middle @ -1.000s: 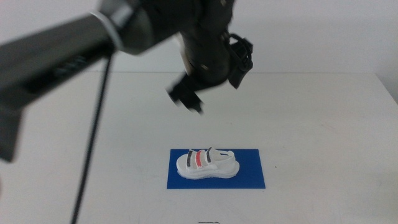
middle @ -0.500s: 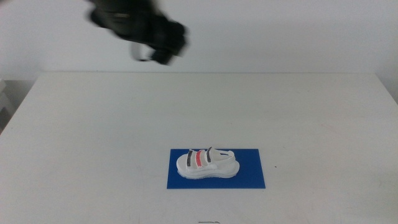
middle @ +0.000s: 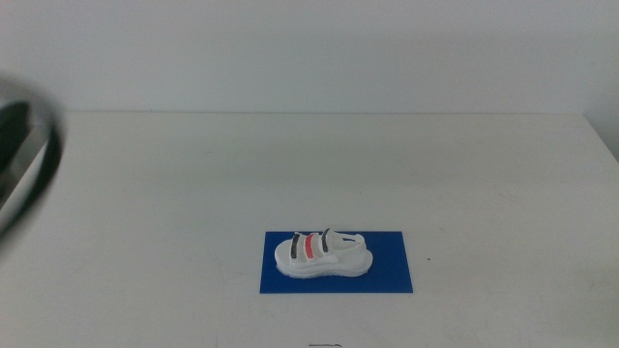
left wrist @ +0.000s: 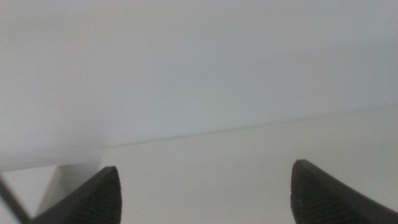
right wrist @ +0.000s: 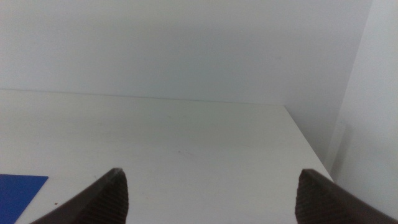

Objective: Use one arm to grab the shoe from the table and place it on the mat.

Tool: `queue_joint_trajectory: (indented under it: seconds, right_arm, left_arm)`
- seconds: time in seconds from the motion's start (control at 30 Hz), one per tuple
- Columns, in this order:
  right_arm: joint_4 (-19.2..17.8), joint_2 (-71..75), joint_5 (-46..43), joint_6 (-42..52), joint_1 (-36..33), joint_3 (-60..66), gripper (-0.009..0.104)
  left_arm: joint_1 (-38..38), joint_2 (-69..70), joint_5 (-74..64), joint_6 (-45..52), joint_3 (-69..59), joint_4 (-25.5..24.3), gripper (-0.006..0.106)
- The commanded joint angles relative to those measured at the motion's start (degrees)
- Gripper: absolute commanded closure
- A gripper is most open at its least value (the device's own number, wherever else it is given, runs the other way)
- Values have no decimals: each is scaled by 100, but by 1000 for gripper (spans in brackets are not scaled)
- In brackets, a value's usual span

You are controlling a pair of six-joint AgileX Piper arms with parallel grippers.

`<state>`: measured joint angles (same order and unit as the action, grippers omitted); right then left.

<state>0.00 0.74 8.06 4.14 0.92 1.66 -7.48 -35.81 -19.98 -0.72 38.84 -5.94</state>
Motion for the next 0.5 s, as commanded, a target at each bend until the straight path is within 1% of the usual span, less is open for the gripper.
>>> queue_joint_trajectory:
  seconds: [0.0, 0.07, 0.17, 0.33, 0.47]
  right_arm:
    - [-51, 111, -433, 25, -9, -106, 1]
    - [-51, 111, -433, 25, -9, -106, 1]
    - [-51, 111, -433, 25, -9, -106, 1]
    - [-51, 111, -433, 25, -9, -106, 1]
    - [-51, 111, -433, 25, -9, -106, 1]
  left_arm:
    - [308, 751, 1025, -124, -616, 83, 7]
    - [481, 1361, 1207, -227, -1226, 80, 7]
    - [551, 2037, 1247, -352, -1912, 74, 7]
    - [551, 2736, 1247, -485, -2567, 74, 7]
    - [533, 2943, 1246, -541, -2859, 74, 7]
